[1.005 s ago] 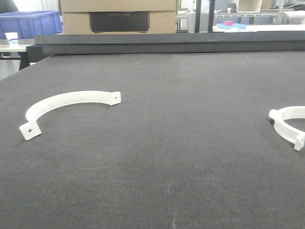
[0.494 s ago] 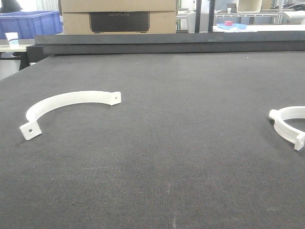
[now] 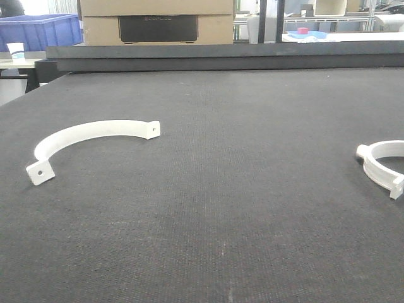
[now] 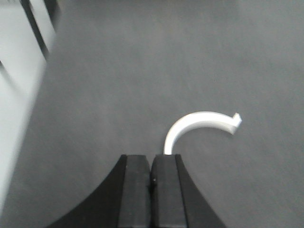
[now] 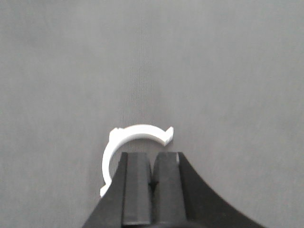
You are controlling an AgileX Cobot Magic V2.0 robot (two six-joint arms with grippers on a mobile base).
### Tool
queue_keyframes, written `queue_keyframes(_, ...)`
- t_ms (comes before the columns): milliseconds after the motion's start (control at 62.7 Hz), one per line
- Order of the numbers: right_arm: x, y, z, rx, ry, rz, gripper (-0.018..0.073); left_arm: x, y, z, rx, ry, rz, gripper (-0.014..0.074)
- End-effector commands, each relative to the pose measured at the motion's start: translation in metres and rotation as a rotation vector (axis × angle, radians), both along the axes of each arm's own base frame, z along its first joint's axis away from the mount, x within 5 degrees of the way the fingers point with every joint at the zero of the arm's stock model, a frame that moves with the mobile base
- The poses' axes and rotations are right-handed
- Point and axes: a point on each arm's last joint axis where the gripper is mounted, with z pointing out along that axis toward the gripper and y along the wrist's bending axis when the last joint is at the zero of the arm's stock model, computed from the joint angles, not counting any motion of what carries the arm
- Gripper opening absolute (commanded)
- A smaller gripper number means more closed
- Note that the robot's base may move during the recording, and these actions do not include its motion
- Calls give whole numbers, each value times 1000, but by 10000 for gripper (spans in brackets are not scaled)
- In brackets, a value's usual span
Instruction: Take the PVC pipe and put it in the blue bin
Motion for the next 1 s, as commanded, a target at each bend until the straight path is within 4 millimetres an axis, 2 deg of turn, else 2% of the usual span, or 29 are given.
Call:
queue_keyframes(0, 17, 1, -1, 4, 69, 6, -162, 16, -5, -7, -56, 94, -11, -111)
queue_keyframes(239, 52, 1, -14, 8, 95, 0, -162, 47, -10, -34, -107, 238, -21, -111)
queue_keyframes(399, 56, 3, -14, 39, 81, 2, -162, 56, -11, -45, -105, 300, -20, -111)
queue_keyframes(590, 60, 8, -10, 114, 35, 6, -162, 63, -11, -49, -105, 300, -17, -111)
queue_keyframes(718, 71, 12, -21, 110, 135, 42, -162, 66, -11, -48, -114, 271, -15, -111)
queue_keyframes(845, 88, 26, -33, 118, 229, 102, -162, 67, -12, -48, -119, 269, -15, -111)
queue_keyframes(989, 109, 54, -41, 133, 255, 192, -162, 67, -12, -48, -126, 269, -16, -111)
